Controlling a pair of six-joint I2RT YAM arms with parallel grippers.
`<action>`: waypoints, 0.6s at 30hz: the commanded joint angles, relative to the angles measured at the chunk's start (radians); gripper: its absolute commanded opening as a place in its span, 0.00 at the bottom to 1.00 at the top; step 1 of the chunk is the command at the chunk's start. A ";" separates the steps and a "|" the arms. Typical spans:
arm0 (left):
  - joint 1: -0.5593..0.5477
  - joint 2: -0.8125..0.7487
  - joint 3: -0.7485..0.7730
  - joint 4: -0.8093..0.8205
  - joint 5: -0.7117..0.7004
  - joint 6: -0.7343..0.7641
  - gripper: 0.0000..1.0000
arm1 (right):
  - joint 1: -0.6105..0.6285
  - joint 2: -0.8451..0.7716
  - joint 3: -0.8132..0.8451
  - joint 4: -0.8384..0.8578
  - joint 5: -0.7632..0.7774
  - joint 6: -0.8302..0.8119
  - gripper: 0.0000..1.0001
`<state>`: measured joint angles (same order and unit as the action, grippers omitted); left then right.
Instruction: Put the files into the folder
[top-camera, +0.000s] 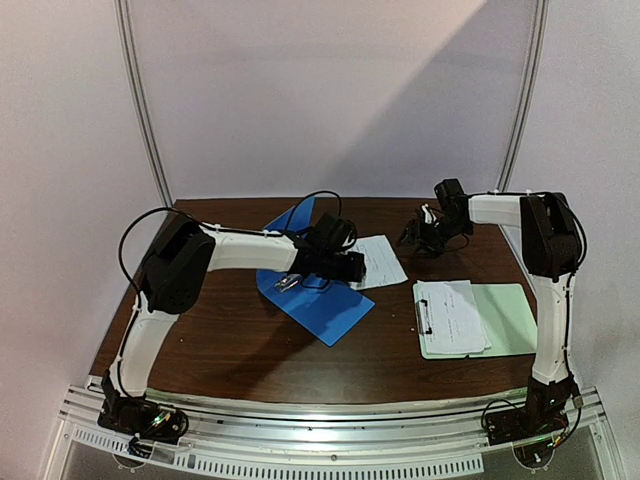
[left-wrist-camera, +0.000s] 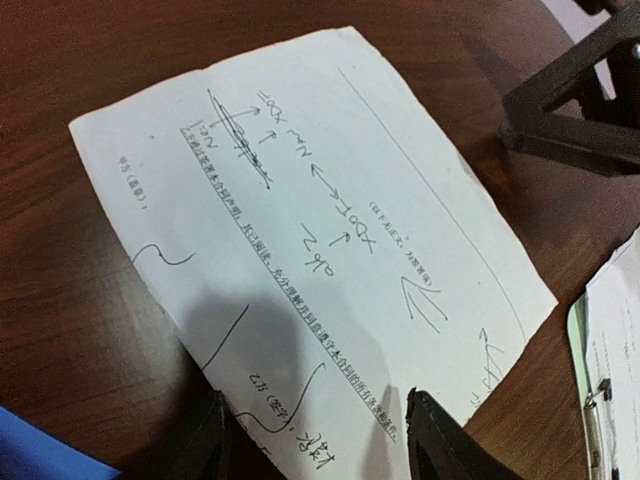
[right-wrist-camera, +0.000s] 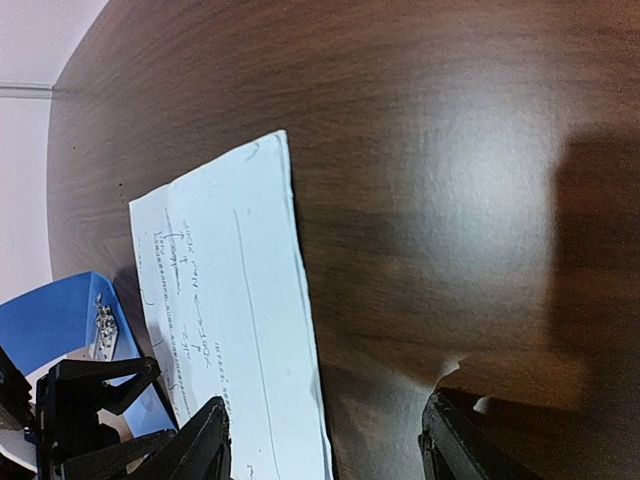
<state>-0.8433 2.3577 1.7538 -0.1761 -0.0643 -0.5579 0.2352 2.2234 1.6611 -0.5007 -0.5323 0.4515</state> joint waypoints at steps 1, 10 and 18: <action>0.012 0.032 0.033 0.008 0.051 -0.032 0.60 | -0.001 0.046 -0.021 0.049 -0.002 0.012 0.65; 0.020 0.069 0.032 0.008 0.069 -0.041 0.58 | 0.035 0.101 -0.040 0.085 -0.150 0.023 0.62; 0.021 0.083 0.032 0.019 0.099 -0.041 0.56 | 0.055 0.080 -0.109 0.169 -0.276 0.067 0.56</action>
<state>-0.8310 2.3867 1.7817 -0.1364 -0.0029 -0.5953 0.2657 2.2650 1.6135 -0.3260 -0.7437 0.4824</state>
